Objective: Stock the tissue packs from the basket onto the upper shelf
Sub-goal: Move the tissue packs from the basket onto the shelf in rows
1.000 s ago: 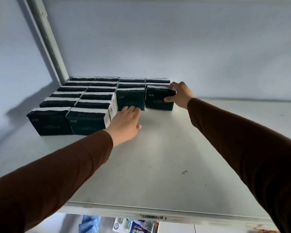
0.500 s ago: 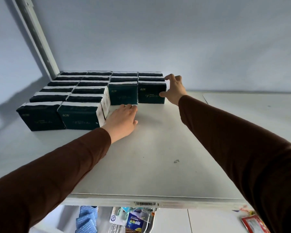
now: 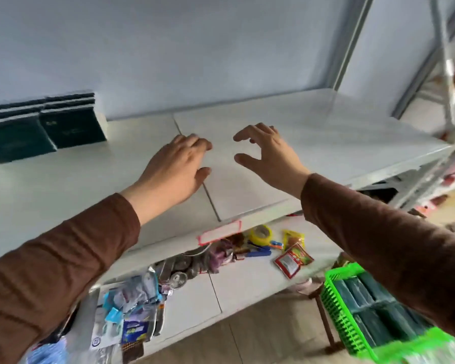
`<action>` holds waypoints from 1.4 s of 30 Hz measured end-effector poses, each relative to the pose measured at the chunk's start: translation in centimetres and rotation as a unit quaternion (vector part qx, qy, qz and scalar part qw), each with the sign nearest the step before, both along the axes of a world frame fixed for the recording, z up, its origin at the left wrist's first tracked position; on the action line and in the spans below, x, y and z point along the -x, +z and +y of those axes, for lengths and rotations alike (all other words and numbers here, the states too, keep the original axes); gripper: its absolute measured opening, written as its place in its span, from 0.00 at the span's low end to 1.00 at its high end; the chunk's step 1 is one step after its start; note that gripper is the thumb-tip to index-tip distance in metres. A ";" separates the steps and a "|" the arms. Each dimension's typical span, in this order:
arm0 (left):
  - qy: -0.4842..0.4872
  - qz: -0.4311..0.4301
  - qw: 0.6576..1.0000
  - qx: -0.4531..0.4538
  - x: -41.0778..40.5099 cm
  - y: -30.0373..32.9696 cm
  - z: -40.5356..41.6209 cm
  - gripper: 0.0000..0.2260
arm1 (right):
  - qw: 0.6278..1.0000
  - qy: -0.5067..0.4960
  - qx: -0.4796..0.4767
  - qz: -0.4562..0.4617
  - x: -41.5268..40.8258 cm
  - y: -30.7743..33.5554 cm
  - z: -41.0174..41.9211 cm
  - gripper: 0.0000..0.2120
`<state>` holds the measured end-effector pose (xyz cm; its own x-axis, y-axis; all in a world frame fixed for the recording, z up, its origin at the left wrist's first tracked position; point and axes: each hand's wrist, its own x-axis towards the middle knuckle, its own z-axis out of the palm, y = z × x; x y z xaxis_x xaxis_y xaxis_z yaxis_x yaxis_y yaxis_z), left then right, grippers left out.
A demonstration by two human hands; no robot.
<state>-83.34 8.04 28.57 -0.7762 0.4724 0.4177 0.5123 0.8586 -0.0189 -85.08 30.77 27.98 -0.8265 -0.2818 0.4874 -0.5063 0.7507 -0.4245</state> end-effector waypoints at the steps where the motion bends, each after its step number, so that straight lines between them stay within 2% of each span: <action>1: -0.021 0.002 1.000 -0.003 -0.7 0.0 3.1 0.19 | 1.000 -0.013 0.000 0.012 -1.6 -0.2 3.2 0.15; 6: -0.116 -0.016 0.993 -0.030 -5.7 -2.2 19.4 0.18 | 0.997 -0.077 -0.015 0.009 -10.1 -2.4 19.3 0.13; 9: -0.150 -0.061 0.986 -0.041 -8.5 -5.7 27.9 0.19 | 0.992 -0.118 -0.045 -0.020 -14.1 -5.3 27.6 0.13; 12: -0.181 -0.132 0.974 -0.021 -10.4 -10.7 36.3 0.18 | 0.982 -0.160 -0.064 -0.083 -17.3 -9.7 35.7 0.15; 17: -0.190 -0.246 0.950 0.017 -10.7 -19.8 46.1 0.17 | 0.954 -0.218 -0.037 -0.200 -20.3 -18.5 44.8 0.13; 22: -0.179 -0.339 0.920 0.080 -8.3 -30.1 53.0 0.19 | 0.896 -0.280 0.021 -0.344 -20.4 -29.2 50.6 0.16; 28: -0.100 -0.434 0.880 0.163 -5.1 -42.3 58.8 0.23 | 0.771 -0.356 0.169 -0.501 -17.8 -42.7 54.1 0.20; 32: -0.047 -0.451 0.863 0.224 -4.1 -49.5 61.5 0.31 | 0.664 -0.404 0.284 -0.561 -16.5 -50.8 54.7 0.25; 34: -0.026 -0.443 0.861 0.249 -4.1 -52.9 62.5 0.32 | 0.607 -0.432 0.331 -0.580 -15.8 -54.6 54.8 0.22; 38: 0.023 -0.430 0.861 0.272 -3.8 -58.8 63.7 0.32 | 0.477 -0.454 0.461 -0.595 -13.8 -60.3 55.3 0.08; 40: 0.040 -0.415 0.861 0.290 -3.6 -61.0 63.8 0.37 | 0.412 -0.457 0.525 -0.587 -12.7 -62.4 55.5 0.12; 42: 0.050 -0.395 0.863 0.310 -3.7 -62.9 63.8 0.42 | 0.367 -0.459 0.563 -0.581 -11.8 -64.0 55.9 0.18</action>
<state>-79.66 71.82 -34.30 -0.7526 0.3301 -0.5697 0.5000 0.8495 -0.1684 -73.26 86.71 -36.02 -0.1561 0.2140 -0.9643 0.7541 -0.6047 -0.2562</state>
